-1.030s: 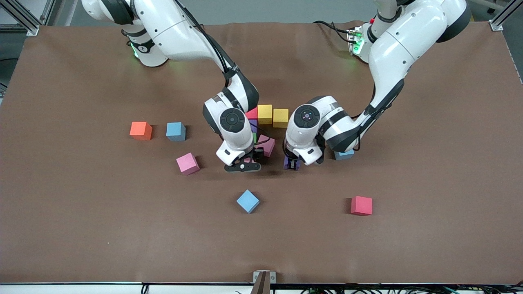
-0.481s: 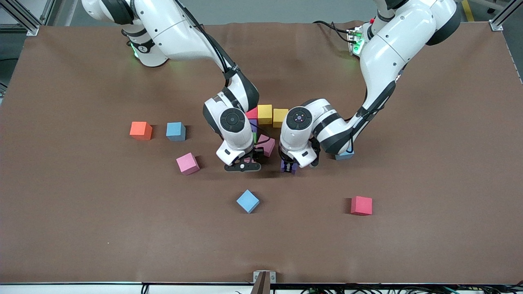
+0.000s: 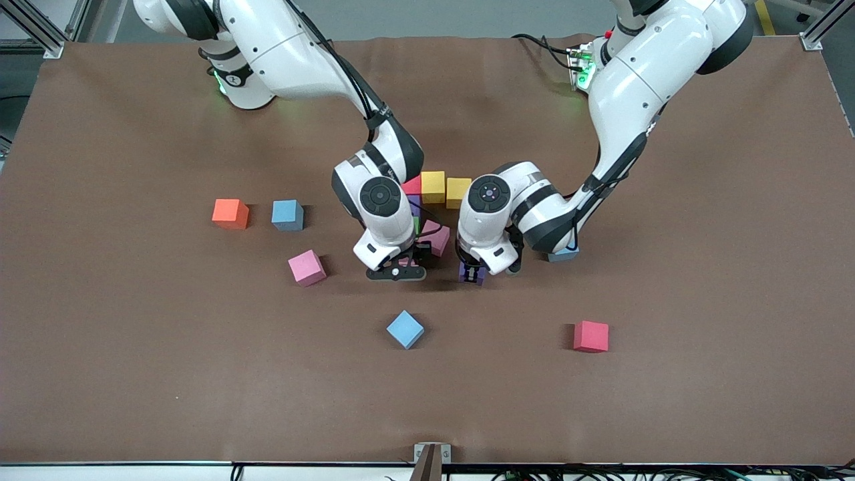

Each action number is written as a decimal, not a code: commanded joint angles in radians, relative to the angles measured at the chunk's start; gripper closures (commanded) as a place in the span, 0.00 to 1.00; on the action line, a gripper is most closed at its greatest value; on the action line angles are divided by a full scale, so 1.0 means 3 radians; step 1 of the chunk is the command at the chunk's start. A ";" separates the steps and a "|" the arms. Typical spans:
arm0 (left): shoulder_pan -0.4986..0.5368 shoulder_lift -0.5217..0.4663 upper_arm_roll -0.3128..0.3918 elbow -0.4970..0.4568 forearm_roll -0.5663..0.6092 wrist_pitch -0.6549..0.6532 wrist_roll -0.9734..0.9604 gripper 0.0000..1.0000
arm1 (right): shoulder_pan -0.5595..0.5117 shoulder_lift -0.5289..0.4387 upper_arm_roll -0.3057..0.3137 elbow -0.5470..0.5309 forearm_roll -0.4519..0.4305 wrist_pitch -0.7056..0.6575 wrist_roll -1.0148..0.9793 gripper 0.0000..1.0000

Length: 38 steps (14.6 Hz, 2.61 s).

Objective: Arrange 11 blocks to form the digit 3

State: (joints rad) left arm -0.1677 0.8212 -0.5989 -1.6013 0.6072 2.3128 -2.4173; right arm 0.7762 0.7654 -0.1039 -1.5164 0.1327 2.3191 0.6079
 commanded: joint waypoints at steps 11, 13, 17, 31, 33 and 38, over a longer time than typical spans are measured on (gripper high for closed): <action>-0.0049 0.0054 0.0023 0.0091 -0.0045 -0.0009 -0.0052 0.69 | 0.0005 -0.0071 0.0029 -0.0059 -0.0018 -0.0030 -0.0001 0.00; -0.0049 0.0054 0.0017 0.0097 -0.0045 -0.0009 -0.0052 0.69 | -0.0010 -0.0132 0.0024 -0.0059 -0.0013 -0.0030 -0.0006 0.00; -0.0116 0.0060 0.0023 0.0158 -0.0153 -0.0009 -0.0047 0.69 | -0.0092 -0.0281 0.0019 -0.0059 -0.0013 -0.0116 -0.0007 0.00; -0.0280 0.0060 0.0028 0.0178 -0.0199 -0.0039 -0.0221 0.68 | -0.0696 -0.0476 -0.0027 0.0094 -0.0008 -0.0679 0.0523 0.00; -0.0280 0.0055 0.0028 0.0138 -0.0199 -0.0045 -0.0226 0.68 | -0.0695 -0.0302 -0.0027 0.0339 -0.0008 -0.0689 0.0785 0.00; -0.0218 0.0049 0.0033 0.0102 -0.0132 -0.0075 -0.0195 0.68 | -0.0680 0.0035 -0.0007 0.0794 -0.0003 -0.0679 0.1413 0.00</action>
State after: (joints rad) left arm -0.2387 0.8376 -0.5963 -1.5718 0.5600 2.3059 -2.4768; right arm 0.5723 0.7178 -0.1139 -1.3664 0.1328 2.1226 0.9430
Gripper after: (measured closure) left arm 0.454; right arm 0.000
